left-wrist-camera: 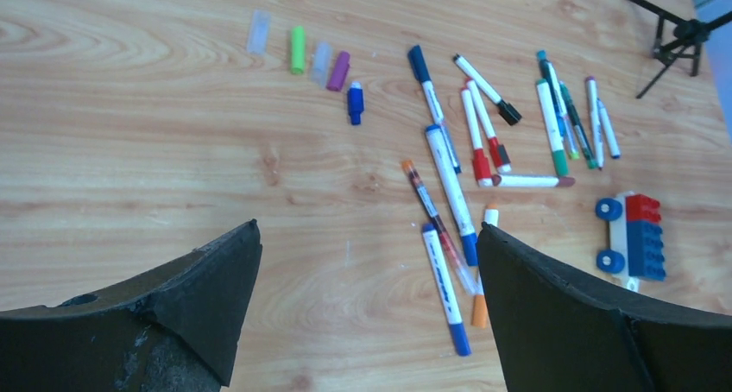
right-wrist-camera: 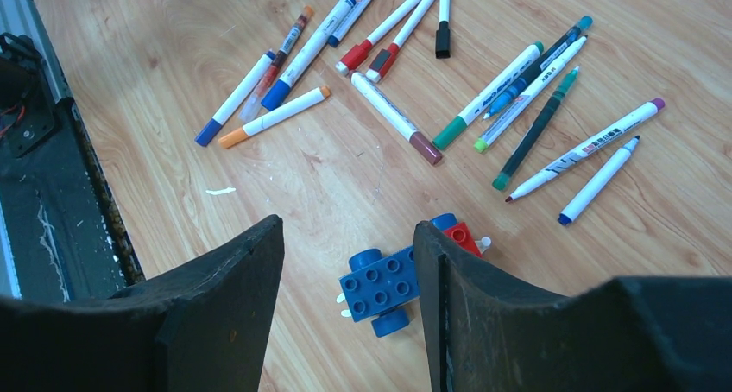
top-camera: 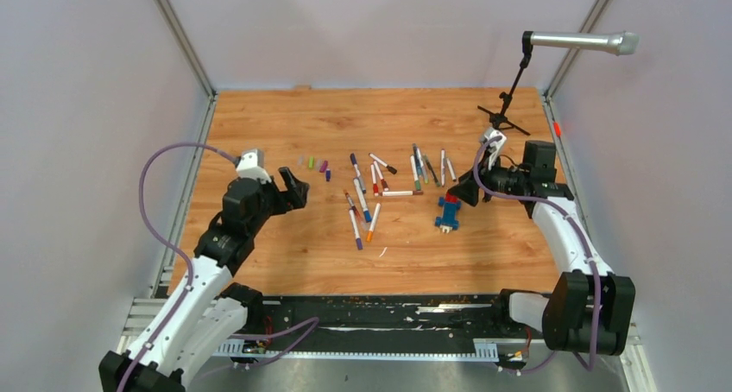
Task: Open the pen caps
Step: Pick up the pen from the center of the board.
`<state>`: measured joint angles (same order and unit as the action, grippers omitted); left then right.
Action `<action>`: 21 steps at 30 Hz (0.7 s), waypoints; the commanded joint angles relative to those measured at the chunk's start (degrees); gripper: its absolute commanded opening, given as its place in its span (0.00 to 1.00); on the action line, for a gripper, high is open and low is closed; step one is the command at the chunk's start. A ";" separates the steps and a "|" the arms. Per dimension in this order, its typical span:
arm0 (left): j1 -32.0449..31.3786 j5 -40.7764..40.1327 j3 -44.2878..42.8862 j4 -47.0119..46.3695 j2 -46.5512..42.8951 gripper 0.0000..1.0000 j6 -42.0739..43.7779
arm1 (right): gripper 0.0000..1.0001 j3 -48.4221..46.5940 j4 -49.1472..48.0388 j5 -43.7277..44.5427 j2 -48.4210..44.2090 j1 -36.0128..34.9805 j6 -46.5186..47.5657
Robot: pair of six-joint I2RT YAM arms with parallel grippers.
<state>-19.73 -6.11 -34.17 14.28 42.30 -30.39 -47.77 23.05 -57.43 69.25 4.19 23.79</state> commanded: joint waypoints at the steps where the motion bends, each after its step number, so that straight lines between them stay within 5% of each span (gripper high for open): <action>1: 0.30 4.69 3.81 -4.40 -3.40 1.00 -6.63 | 0.59 3.13 -5.80 -4.74 -3.53 1.33 2.12; 8: -0.99 15.18 8.50 -5.60 -2.11 1.00 -14.89 | 0.62 3.48 -5.45 -4.40 -3.82 3.04 2.69; 14: -15.38 0.27 3.83 0.54 3.80 1.00 -15.42 | 0.62 3.38 -4.99 -3.96 -3.19 3.54 3.12; 21: -26.01 -12.89 -8.16 9.93 22.78 0.99 -20.22 | 0.62 3.38 -4.95 -3.57 -3.01 3.66 3.25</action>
<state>-42.50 -9.08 -35.64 18.74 56.80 -46.44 -43.88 19.81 -59.64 66.26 7.38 25.21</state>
